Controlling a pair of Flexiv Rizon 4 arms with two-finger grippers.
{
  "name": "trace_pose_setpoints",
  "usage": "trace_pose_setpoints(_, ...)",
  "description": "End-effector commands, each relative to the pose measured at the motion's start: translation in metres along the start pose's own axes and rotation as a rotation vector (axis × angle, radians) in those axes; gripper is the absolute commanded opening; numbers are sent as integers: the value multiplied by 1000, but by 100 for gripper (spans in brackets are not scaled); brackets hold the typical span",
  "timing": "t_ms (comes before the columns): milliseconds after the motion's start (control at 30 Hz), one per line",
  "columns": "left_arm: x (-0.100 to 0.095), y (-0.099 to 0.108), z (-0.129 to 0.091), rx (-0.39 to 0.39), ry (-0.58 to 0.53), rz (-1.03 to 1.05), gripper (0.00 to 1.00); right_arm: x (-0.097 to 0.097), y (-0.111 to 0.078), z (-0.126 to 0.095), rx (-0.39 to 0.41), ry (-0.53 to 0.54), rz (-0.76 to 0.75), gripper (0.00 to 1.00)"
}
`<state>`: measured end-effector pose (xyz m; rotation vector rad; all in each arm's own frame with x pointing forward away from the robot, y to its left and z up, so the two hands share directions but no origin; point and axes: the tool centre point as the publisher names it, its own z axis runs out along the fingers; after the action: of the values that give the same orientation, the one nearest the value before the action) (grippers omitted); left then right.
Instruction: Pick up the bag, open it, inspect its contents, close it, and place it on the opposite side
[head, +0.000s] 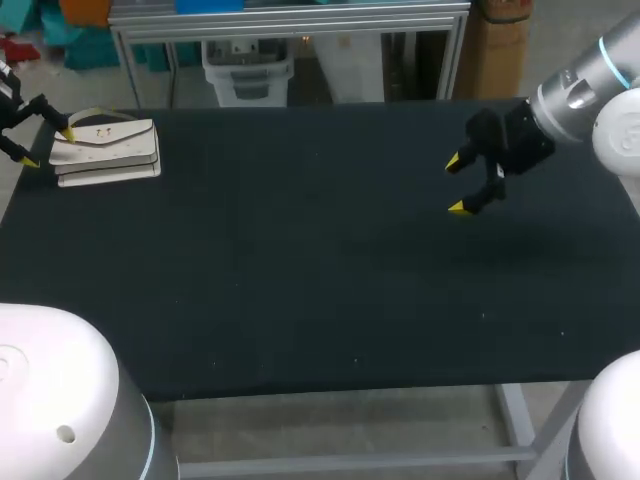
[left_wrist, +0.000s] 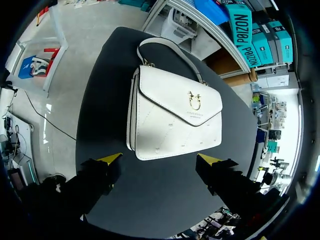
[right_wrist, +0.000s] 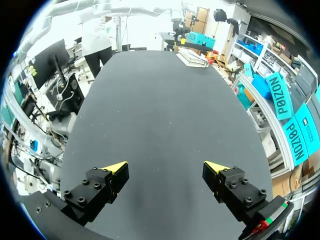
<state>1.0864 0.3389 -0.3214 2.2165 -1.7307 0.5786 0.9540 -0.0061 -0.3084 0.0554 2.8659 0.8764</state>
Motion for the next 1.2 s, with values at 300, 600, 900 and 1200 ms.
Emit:
trace_pose_setpoints(300, -28, -43, 16, -19, 79, -29, 100, -4, 6, 13, 6, 12, 12, 100)
trace_pose_setpoints(600, -28, -59, 19, -37, 128, -27, 69, -4, 6, 13, 6, 12, 12, 100)
trace_pose_setpoints(900, -18, -52, 29, -80, 156, 4, 65, -4, 6, 13, 6, 12, 12, 100)
trace_pose_setpoints(1200, -8, -43, 31, -107, 174, 27, 20, -4, 6, 13, 6, 12, 12, 100)
